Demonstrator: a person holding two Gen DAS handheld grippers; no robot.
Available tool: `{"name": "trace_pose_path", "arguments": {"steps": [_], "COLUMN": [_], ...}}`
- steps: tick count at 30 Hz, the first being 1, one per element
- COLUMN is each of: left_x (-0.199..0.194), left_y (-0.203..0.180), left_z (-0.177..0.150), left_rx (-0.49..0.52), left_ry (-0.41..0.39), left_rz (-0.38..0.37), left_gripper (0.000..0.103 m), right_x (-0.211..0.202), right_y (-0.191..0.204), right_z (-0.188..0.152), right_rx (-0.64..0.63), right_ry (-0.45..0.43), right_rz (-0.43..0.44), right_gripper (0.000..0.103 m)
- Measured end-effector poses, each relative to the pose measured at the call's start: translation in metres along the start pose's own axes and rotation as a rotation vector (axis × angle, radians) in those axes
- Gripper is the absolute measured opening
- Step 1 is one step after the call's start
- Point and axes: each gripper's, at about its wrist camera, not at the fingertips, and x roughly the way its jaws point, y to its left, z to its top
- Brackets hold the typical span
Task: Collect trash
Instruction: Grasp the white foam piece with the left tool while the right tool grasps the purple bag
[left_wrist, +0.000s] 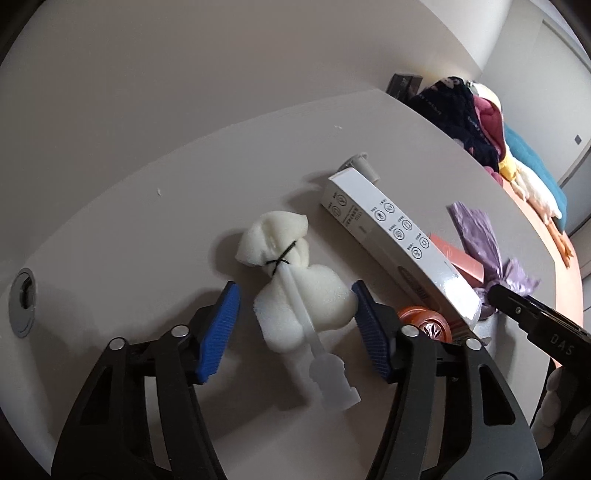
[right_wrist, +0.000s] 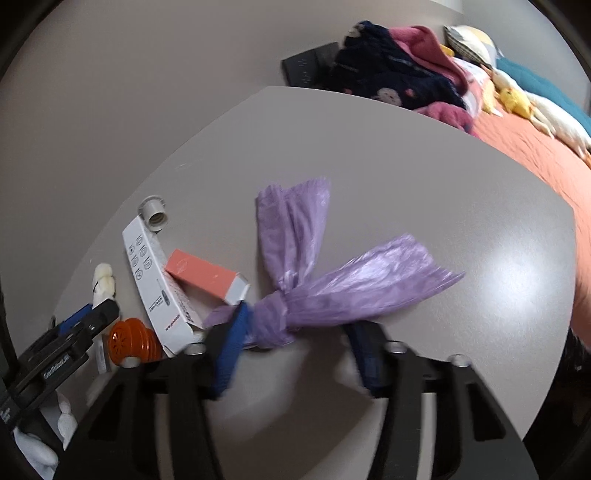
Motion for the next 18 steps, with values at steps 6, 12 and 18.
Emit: {"name": "trace_pose_path", "arguments": {"steps": [6, 12, 18], "left_x": [0.001, -0.002, -0.021], "left_y": [-0.002, 0.006, 0.006], "left_z": [0.000, -0.001, 0.000], "left_rx": [0.028, -0.016, -0.027], "left_ry": [-0.011, -0.022, -0.063], "left_rz": [0.007, -0.033, -0.052], "left_gripper": [0.048, 0.036, 0.035], "right_x": [0.001, -0.008, -0.022], "right_y": [-0.002, -0.001, -0.004], "right_z": [0.001, 0.000, 0.000], "right_rx": [0.014, 0.014, 0.015], "right_ry": [0.015, 0.008, -0.017], "right_rz": [0.068, 0.097, 0.106], "right_gripper": [0.023, 0.023, 0.023]}}
